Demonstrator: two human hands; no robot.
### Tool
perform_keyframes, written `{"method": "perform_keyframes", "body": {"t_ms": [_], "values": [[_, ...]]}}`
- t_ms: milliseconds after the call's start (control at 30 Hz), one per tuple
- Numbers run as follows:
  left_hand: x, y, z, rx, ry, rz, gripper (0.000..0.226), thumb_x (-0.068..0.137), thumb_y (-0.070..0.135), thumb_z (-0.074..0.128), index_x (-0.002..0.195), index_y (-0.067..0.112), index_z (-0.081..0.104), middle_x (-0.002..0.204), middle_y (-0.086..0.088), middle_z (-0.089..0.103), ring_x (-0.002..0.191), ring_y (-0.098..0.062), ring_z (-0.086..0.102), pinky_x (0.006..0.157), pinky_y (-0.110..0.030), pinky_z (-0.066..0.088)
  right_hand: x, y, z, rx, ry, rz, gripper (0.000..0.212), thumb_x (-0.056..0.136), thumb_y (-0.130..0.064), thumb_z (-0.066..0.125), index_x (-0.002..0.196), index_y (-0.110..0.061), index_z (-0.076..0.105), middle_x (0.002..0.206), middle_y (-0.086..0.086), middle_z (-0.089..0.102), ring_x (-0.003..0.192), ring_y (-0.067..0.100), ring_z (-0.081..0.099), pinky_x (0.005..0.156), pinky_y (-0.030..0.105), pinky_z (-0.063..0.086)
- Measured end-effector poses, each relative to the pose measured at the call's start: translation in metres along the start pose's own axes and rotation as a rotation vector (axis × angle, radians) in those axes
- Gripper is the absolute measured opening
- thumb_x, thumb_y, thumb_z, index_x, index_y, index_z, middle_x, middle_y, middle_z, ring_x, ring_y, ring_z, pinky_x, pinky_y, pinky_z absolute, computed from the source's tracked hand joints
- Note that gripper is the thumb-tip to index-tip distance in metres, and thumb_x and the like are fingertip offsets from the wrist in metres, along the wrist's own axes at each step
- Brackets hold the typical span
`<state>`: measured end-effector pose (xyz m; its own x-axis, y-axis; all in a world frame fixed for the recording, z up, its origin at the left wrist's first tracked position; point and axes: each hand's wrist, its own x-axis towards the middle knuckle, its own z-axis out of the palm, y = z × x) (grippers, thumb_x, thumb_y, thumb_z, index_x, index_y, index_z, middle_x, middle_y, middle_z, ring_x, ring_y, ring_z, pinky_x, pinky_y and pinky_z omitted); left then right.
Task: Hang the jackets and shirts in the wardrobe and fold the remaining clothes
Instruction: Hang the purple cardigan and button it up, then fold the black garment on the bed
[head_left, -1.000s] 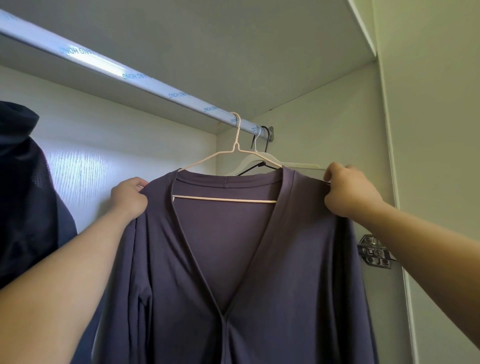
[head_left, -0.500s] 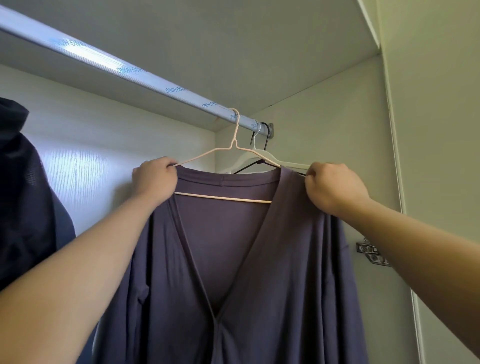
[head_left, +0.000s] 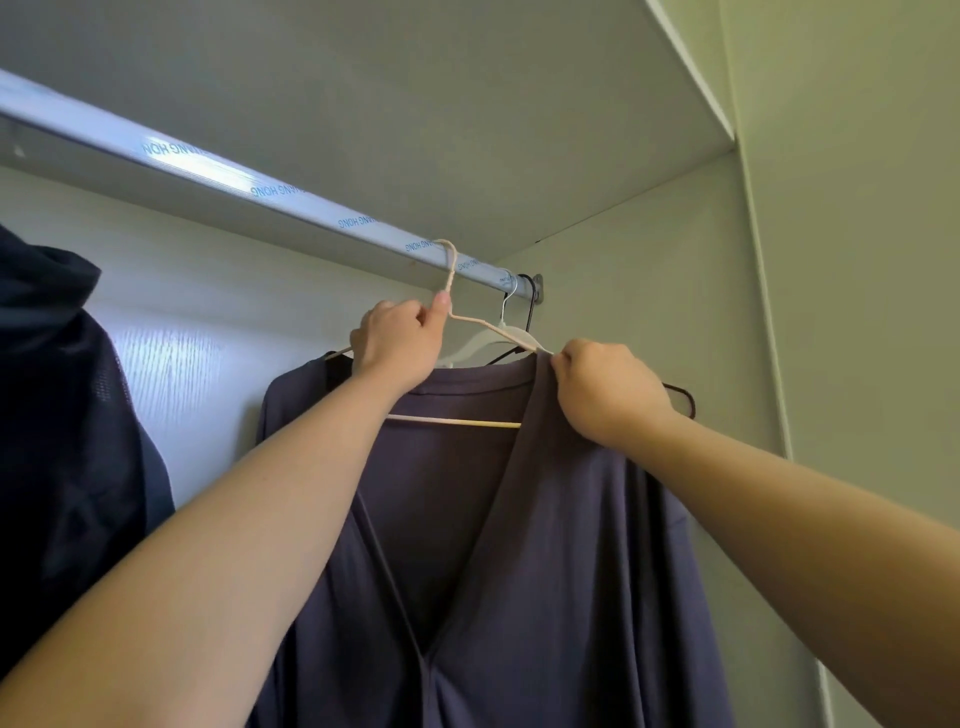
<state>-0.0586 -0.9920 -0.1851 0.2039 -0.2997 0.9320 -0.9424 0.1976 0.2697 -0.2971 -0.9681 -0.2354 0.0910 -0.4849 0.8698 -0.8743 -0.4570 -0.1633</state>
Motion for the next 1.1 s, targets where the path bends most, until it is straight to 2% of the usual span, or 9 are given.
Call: {"method": "perform_keyframes", "body": {"t_ms": [133,300,500,633,700,800,900,967,1100], "values": [[-0.005,-0.014,-0.034,-0.01,0.063,-0.078,0.075,0.09,0.081,0.025,0.058,0.017,0.046,0.07,-0.006,0.056,0.074,-0.032,0.052,0.066,-0.04,0.04,-0.011,-0.038,-0.019,-0.022,-0.019,-0.143,0.031,0.103,-0.039,0.035,0.093,-0.02,0.057,0.102,0.013,0.067,0.09,0.04,0.062,0.069,0.038,0.043],[-0.007,-0.021,-0.077,-0.059,0.048,-0.157,0.067,0.094,0.068,0.039,0.054,0.014,0.042,0.06,-0.005,0.048,0.063,-0.029,0.047,0.054,-0.035,0.029,-0.022,-0.078,-0.043,0.019,-0.076,-0.216,0.031,0.102,-0.036,0.04,0.103,-0.016,0.064,0.096,0.008,0.061,0.085,0.037,0.059,0.069,0.037,0.042],[-0.007,-0.013,-0.086,-0.063,-0.004,-0.146,0.056,0.101,0.052,0.041,0.074,0.011,0.068,0.079,-0.008,0.069,0.079,-0.031,0.062,0.071,-0.039,0.049,-0.031,-0.088,-0.06,0.112,-0.136,-0.217,0.021,0.101,-0.03,0.043,0.087,-0.018,0.054,0.079,0.004,0.048,0.075,0.035,0.05,0.068,0.037,0.043],[-0.013,-0.015,-0.074,-0.088,0.099,-0.145,0.054,0.101,0.046,0.041,0.071,0.005,0.06,0.074,-0.012,0.062,0.072,-0.029,0.055,0.059,-0.038,0.039,-0.026,-0.091,-0.061,0.146,-0.246,-0.274,0.029,0.097,-0.021,0.046,0.069,-0.017,0.044,0.069,0.002,0.041,0.069,0.036,0.051,0.064,0.034,0.039],[-0.017,-0.019,-0.07,-0.108,0.125,-0.141,0.052,0.103,0.044,0.042,0.065,0.01,0.052,0.072,-0.006,0.055,0.067,-0.016,0.05,0.055,-0.031,0.031,-0.023,-0.094,-0.064,0.183,-0.298,-0.3,0.031,0.095,-0.021,0.047,0.067,-0.019,0.036,0.067,0.003,0.038,0.061,0.033,0.044,0.062,0.033,0.034],[-0.018,-0.022,-0.075,-0.117,0.112,-0.157,0.046,0.104,0.041,0.044,0.067,0.016,0.055,0.074,0.002,0.054,0.07,-0.007,0.049,0.058,-0.018,0.028,-0.014,-0.1,-0.072,0.299,-0.437,-0.33,0.025,0.092,-0.018,0.047,0.069,-0.014,0.038,0.076,0.011,0.047,0.073,0.037,0.052,0.066,0.033,0.037],[-0.021,-0.015,-0.087,-0.141,0.039,-0.226,0.04,0.104,0.034,0.05,0.073,0.013,0.063,0.079,0.002,0.059,0.076,-0.011,0.052,0.068,-0.024,0.033,-0.012,-0.106,-0.09,0.243,-0.549,-0.373,0.01,0.093,-0.016,0.049,0.091,-0.011,0.057,0.097,0.016,0.061,0.088,0.038,0.063,0.065,0.033,0.037],[-0.022,-0.004,-0.097,-0.121,-0.004,-0.27,0.035,0.105,0.03,0.051,0.079,0.013,0.068,0.084,0.002,0.062,0.083,-0.011,0.055,0.075,-0.025,0.037,-0.007,-0.111,-0.106,0.145,-0.645,-0.402,0.018,0.094,-0.013,0.05,0.106,-0.011,0.063,0.099,0.01,0.06,0.084,0.031,0.064,0.062,0.033,0.036],[-0.013,0.019,-0.121,-0.038,-0.221,-0.339,0.022,0.106,0.024,0.046,0.098,0.016,0.064,0.099,0.001,0.068,0.096,-0.019,0.062,0.083,-0.033,0.047,0.011,-0.119,-0.125,0.155,-0.883,-0.277,0.022,0.092,-0.008,0.053,0.111,-0.01,0.064,0.103,0.008,0.062,0.069,0.023,0.051,0.065,0.034,0.041]]}}
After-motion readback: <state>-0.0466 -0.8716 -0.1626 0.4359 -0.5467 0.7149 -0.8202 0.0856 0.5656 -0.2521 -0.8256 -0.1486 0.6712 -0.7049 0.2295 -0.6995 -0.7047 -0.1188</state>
